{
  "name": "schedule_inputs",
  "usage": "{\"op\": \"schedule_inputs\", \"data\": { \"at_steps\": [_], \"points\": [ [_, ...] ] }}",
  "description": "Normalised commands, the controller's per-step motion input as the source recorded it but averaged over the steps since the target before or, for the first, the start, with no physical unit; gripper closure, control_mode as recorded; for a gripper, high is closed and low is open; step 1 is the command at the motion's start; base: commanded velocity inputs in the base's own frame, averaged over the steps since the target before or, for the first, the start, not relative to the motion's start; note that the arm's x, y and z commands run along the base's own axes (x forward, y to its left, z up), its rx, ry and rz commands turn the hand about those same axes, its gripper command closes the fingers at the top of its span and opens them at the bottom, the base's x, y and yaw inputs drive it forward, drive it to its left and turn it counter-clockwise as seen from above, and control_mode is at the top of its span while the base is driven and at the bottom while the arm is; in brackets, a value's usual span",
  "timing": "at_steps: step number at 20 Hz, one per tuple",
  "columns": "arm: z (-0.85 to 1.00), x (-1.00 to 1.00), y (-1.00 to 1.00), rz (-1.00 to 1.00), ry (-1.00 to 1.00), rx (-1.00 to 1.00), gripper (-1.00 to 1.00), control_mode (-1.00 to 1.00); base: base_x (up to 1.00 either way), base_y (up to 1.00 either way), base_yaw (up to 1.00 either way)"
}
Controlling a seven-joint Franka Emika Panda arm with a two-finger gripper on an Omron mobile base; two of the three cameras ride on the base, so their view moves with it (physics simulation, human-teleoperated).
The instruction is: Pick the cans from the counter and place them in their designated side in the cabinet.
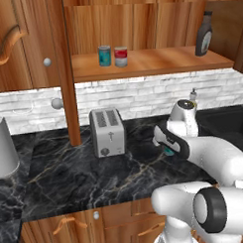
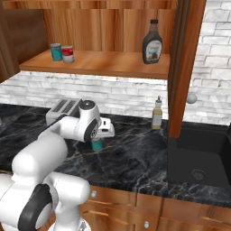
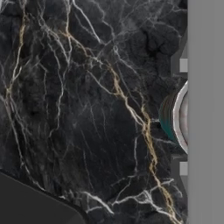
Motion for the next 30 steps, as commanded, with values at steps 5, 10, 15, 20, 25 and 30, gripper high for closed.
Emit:
{"op": "schedule_inputs", "data": {
  "at_steps": [5,10,15,20,25,30],
  "points": [
    [0.27,-0.17,0.00,0.00,-0.07,0.00,1.00,-1.00,0.00,0.00,0.00],
    [0.24,-0.20,0.00,0.00,-0.09,0.00,1.00,-1.00,0.00,0.00,0.00],
    [0.22,-0.20,0.00,0.00,-0.08,0.00,1.00,-1.00,0.00,0.00,0.00],
    [0.21,-0.21,0.00,0.00,-0.02,0.00,1.00,-1.00,0.00,0.00,0.00],
    [0.22,-0.24,0.00,0.00,0.00,0.00,1.00,-1.00,0.00,0.00,0.00],
    [0.21,-0.27,0.00,0.00,0.00,0.00,1.00,-1.00,0.00,0.00,0.00]
  ]
}}
